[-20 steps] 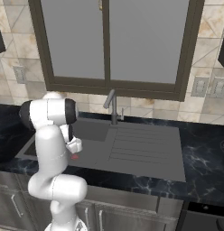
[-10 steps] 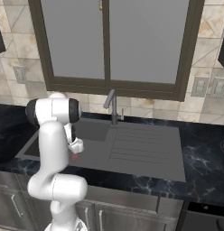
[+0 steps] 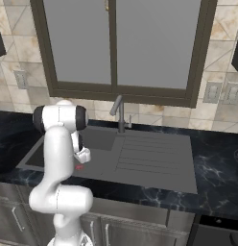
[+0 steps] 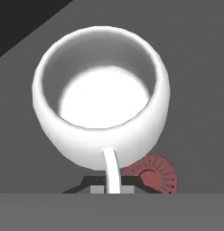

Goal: Pick the mug and place it in the sink. Pick the bowl and place it in the open cabinet and then close the cabinet.

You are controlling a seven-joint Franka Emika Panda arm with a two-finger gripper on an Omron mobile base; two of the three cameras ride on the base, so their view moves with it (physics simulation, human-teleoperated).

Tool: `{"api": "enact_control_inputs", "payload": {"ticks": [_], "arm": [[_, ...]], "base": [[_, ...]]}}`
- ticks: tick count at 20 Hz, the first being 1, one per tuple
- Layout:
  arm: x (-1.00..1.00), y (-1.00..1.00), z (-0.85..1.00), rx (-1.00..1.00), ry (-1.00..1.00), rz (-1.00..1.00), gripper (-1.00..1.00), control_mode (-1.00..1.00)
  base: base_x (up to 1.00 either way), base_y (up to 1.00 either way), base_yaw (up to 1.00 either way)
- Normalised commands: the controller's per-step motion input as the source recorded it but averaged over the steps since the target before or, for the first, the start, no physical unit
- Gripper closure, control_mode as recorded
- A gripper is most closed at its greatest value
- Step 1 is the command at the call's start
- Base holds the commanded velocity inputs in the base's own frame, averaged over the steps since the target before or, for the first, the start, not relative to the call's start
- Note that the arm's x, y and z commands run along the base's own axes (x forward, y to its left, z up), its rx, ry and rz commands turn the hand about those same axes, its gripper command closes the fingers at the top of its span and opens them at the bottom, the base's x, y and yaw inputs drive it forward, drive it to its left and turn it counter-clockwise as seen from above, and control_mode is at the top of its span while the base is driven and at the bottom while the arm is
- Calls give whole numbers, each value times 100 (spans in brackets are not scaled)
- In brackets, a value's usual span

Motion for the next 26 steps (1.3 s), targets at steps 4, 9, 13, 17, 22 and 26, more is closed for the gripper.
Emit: {"api": "enact_control_inputs", "payload": {"ticks": [4, 9, 13, 17, 22, 26], "arm": [[26, 0, -21, 0, 0, 0, 100, -100], [24, 0, -24, 0, 0, 0, 100, -100], [21, 0, -25, 0, 0, 0, 100, -100], [19, 3, -25, 0, 1, 0, -100, -100], [1, 0, 8, 0, 0, 0, -100, -100], [-5, -11, 20, 0, 0, 0, -100, -100]], "base": [[0, 0, 0], [0, 0, 0], [0, 0, 0], [0, 0, 0], [0, 0, 0], [0, 0, 0]]}}
